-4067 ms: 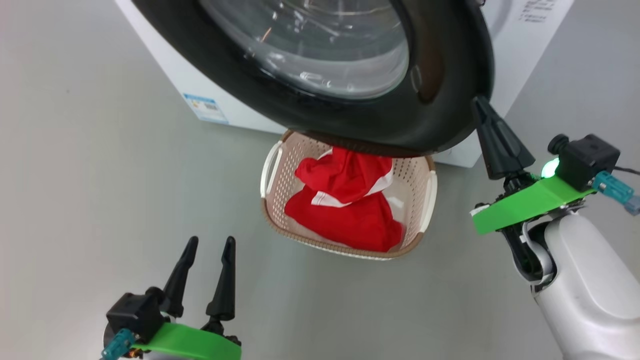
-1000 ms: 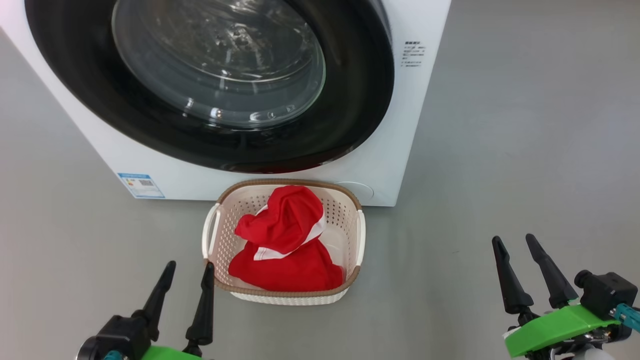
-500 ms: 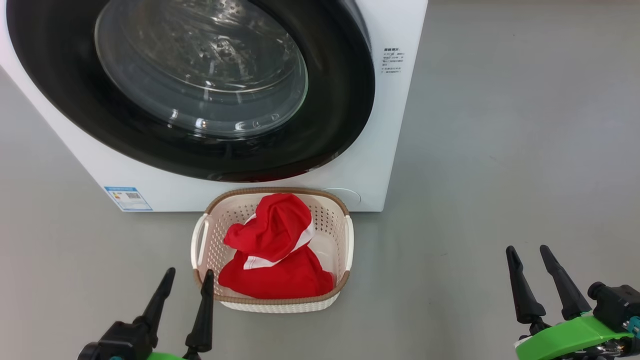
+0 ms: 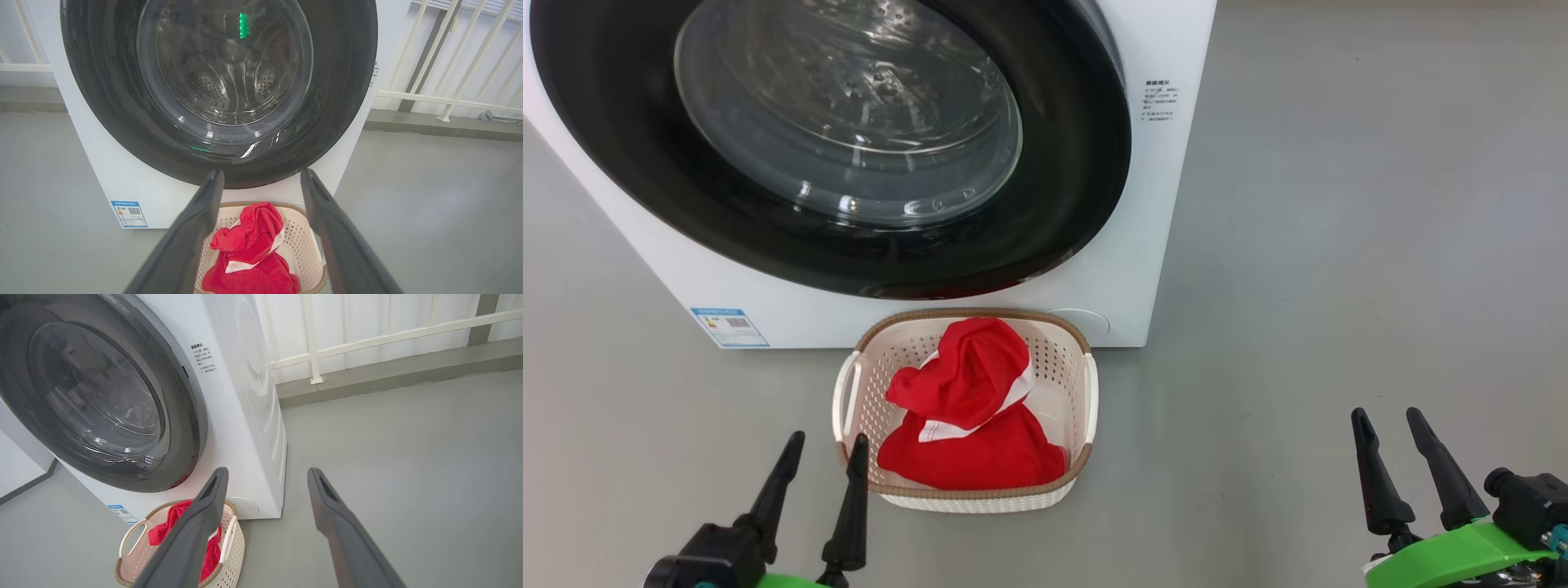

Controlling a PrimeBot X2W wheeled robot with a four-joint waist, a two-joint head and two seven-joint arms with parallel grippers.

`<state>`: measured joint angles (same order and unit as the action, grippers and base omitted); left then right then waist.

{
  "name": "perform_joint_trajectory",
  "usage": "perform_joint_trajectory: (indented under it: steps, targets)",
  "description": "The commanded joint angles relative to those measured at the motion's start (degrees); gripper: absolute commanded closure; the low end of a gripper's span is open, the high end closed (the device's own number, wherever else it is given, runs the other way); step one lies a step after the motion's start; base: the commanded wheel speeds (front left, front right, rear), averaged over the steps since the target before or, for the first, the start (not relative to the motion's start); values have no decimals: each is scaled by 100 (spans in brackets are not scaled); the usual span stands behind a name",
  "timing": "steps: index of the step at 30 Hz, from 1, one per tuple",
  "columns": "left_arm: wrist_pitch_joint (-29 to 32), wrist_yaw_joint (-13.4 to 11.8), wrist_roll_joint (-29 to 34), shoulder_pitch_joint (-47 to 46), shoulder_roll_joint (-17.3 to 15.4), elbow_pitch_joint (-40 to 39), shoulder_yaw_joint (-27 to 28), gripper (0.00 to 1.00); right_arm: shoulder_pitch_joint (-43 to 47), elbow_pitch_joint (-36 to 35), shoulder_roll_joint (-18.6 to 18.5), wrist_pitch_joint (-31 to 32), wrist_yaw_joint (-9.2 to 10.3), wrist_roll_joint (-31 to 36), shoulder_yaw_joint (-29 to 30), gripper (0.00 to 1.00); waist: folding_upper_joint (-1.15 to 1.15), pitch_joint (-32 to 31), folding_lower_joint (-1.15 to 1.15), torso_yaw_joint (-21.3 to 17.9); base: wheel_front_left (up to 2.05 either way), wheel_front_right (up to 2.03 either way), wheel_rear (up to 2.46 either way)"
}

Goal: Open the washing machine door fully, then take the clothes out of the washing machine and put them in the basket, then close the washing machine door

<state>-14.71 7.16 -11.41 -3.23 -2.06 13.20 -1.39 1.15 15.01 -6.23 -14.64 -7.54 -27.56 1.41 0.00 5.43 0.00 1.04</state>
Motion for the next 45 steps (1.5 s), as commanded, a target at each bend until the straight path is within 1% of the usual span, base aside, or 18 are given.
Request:
perform_joint_trajectory:
  steps: [1,17,18,20,24,27,31,35,45]
  targets:
    - [-29,32,-10,-10,-82,-163,186,0,-18,-148,-65,-36,5,73,-84,0,0,-4,0,-2,0,0,0]
    - [-29,33,92,42,-82,-290,200,0,20,-160,-67,-36,5,71,-90,0,0,-75,0,11,0,0,0]
    - [0,-1,33,93,2,-119,-1,100,3,11,7,0,0,-3,0,100,0,-75,0,10,0,0,0]
    - [6,-3,31,100,14,-50,-15,100,3,76,22,2,0,-12,-12,100,0,-76,0,10,0,0,0]
    - [9,-5,23,187,69,234,-58,100,12,375,166,5,0,-16,-54,100,0,-76,0,9,0,0,0]
    - [44,-5,-158,200,64,240,-55,100,4,378,178,47,0,-156,-45,100,0,-82,1,7,0,0,0]
    - [99,-4,-433,193,46,230,-44,100,-11,358,180,112,0,-366,-31,100,0,-114,13,3,0,0,0]
    - [154,-3,-706,174,29,233,-34,100,-38,350,183,176,0,-576,-17,100,0,-119,2,0,0,0,0]
    - [294,0,-1384,122,-10,239,-2,100,-107,318,189,339,1,-1096,22,100,0,-151,0,-9,0,0,0]
